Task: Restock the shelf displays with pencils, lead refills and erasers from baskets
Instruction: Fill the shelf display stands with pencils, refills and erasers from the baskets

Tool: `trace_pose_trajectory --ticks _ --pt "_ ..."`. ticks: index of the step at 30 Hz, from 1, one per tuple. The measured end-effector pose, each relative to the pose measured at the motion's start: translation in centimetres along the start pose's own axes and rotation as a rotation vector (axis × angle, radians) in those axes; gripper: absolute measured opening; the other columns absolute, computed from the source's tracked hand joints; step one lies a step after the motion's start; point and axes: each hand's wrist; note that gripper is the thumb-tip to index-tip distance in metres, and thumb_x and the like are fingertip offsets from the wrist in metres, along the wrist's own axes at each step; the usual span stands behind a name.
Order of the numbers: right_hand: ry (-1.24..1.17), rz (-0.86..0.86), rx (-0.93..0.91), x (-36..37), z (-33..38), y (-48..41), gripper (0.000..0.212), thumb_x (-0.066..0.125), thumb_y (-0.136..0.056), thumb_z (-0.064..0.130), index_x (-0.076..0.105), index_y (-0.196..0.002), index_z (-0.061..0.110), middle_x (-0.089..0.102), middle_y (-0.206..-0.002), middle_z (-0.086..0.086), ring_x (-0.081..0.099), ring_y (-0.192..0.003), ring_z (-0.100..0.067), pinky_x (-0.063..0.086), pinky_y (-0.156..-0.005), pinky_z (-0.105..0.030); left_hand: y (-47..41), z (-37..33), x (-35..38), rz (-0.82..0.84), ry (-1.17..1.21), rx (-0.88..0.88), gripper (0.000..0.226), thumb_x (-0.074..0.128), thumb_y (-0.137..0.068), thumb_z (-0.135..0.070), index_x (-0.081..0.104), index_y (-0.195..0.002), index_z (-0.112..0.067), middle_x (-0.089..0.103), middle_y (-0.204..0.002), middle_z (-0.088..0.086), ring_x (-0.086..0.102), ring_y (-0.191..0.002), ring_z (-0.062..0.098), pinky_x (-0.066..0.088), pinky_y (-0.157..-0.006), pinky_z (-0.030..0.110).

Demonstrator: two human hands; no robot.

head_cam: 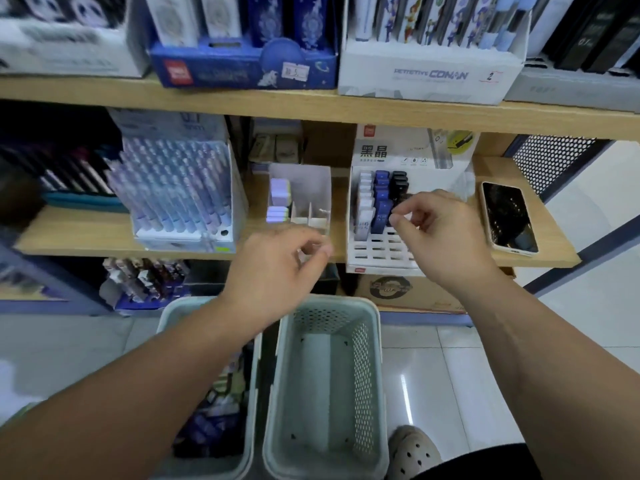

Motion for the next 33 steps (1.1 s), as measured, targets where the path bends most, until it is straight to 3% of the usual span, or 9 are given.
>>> trace_pose_trajectory --ticks 4,7,10,13,17,21,24,27,33 --pt "-0.010 0.123 -0.029 2.1 1.7 2.7 0.005 0.073 -0.087 0.020 0.073 -0.082 0.022 0.057 -0.075 0.008 0.052 -0.069 -0.003 0.040 -0.067 -0.029 3.9 3.4 -5.4 0.074 0.001 -0.130 0.014 0.072 -0.090 -0.029 0.069 -0.076 -0.032 0.059 -0.064 -0.022 0.056 -0.062 -0.003 0.041 -0.061 0.012" --pt "-0.029 0.278 -0.029 4.7 3.3 5.1 0.007 0.076 -0.085 0.020 0.073 -0.080 0.024 0.062 -0.078 0.009 0.056 -0.068 -0.002 0.043 -0.067 -0.024 6.3 7.3 -8.4 0.219 -0.066 -0.351 0.017 0.074 -0.087 -0.034 0.068 -0.072 -0.028 0.065 -0.067 -0.017 0.060 -0.067 -0.001 0.045 -0.064 0.022" --pt "-0.099 0.496 0.044 7.8 5.0 7.5 0.002 0.078 -0.086 0.022 0.076 -0.087 0.023 0.068 -0.084 0.012 0.062 -0.075 0.000 0.047 -0.069 -0.019 9.6 11.7 -9.9 0.375 -0.062 -0.634 0.013 0.071 -0.088 -0.041 0.071 -0.090 -0.028 0.069 -0.089 -0.009 0.065 -0.085 0.011 0.052 -0.079 0.032" --pt "-0.026 0.726 0.097 12.0 5.2 9.5 0.017 0.078 -0.087 0.029 0.075 -0.102 0.021 0.070 -0.097 0.010 0.063 -0.083 0.000 0.051 -0.081 -0.027 14.1 15.2 -9.5 0.506 -0.102 -0.742 0.029 0.073 -0.087 -0.042 0.067 -0.111 -0.028 0.068 -0.105 -0.005 0.065 -0.093 0.015 0.051 -0.083 0.032" --pt "0.169 1.036 0.255 17.2 3.9 11.5 0.061 0.068 -0.088 0.057 0.055 -0.138 0.024 0.064 -0.129 -0.001 0.061 -0.108 -0.020 0.050 -0.097 -0.036 18.3 17.6 -7.7 0.696 -0.095 -0.675 0.049 0.080 -0.082 -0.034 0.063 -0.126 -0.024 0.066 -0.120 -0.002 0.065 -0.107 0.018 0.053 -0.093 0.035" --pt "0.056 1.023 0.480 21.3 3.1 13.8 0.086 0.065 -0.092 0.055 0.023 -0.158 0.020 0.056 -0.142 -0.013 0.061 -0.118 -0.032 0.049 -0.100 -0.040 19.9 19.0 -5.2 0.922 -0.132 -0.547 0.072 0.081 -0.082 -0.032 0.048 -0.145 -0.024 0.053 -0.143 0.004 0.056 -0.124 0.019 0.044 -0.101 0.026" --pt "-0.090 0.902 0.545 23.2 2.8 15.5 0.092 0.073 -0.091 0.033 0.010 -0.158 0.028 0.068 -0.113 -0.012 0.066 -0.098 -0.029 0.054 -0.091 -0.045 20.5 20.3 -2.4 1.101 -0.195 -0.503 0.084 0.080 -0.081 -0.030 0.036 -0.153 -0.024 0.039 -0.154 0.005 0.045 -0.135 0.023 0.036 -0.102 0.023" --pt "-0.165 0.900 0.541 23.9 2.2 16.9 0.101 0.071 -0.093 0.017 -0.003 -0.158 0.040 0.065 -0.082 -0.004 0.065 -0.072 -0.020 0.059 -0.080 -0.043 21.1 21.4 0.4 1.239 -0.281 -0.436 0.086 0.082 -0.078 -0.033 0.036 -0.149 -0.017 0.042 -0.147 0.008 0.047 -0.127 0.026 0.042 -0.100 0.029" --pt "-0.236 0.911 0.580 24.1 1.5 17.9 0.100 0.066 -0.098 0.021 -0.010 -0.153 0.056 0.072 -0.087 -0.018 0.073 -0.077 -0.035 0.061 -0.076 -0.050 22.8 23.5 3.7 1.332 -0.528 -0.276 0.103 0.088 -0.059 -0.053 0.040 -0.144 -0.018 0.043 -0.138 0.007 0.046 -0.123 0.028 0.048 -0.099 0.042"
Point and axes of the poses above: each hand's wrist, its own y-axis away from the middle knuckle, its own x-axis out of the palm, z = x × y
